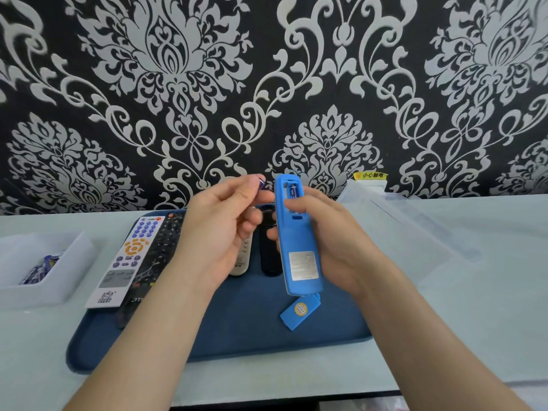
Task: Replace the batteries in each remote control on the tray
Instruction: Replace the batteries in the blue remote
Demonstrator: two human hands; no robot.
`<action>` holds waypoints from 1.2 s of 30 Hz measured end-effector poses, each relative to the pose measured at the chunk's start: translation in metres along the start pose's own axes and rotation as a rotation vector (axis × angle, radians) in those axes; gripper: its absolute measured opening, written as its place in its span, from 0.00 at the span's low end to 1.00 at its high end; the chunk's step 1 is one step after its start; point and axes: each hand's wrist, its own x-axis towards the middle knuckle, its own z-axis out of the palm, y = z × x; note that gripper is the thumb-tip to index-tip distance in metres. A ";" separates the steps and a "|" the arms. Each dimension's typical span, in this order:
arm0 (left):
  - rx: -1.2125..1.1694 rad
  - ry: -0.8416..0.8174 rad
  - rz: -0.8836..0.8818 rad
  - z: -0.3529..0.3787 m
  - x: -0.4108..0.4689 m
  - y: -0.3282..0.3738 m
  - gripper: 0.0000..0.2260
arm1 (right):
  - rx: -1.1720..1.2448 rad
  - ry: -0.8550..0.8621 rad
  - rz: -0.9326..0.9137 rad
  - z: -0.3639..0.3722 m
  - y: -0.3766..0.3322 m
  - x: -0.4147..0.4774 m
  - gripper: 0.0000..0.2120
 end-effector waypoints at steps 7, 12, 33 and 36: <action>0.574 -0.067 0.278 -0.001 0.000 0.006 0.03 | -0.469 -0.068 -0.227 -0.006 -0.004 -0.004 0.21; 0.748 0.061 0.484 0.000 0.000 0.001 0.09 | -0.638 -0.079 -0.329 -0.006 -0.007 -0.008 0.22; 1.172 0.094 0.959 -0.008 0.010 -0.034 0.10 | -0.507 0.012 -0.410 -0.005 0.006 -0.001 0.15; 1.222 0.064 0.940 -0.008 0.009 -0.041 0.13 | -0.473 0.031 -0.362 -0.008 0.010 0.000 0.13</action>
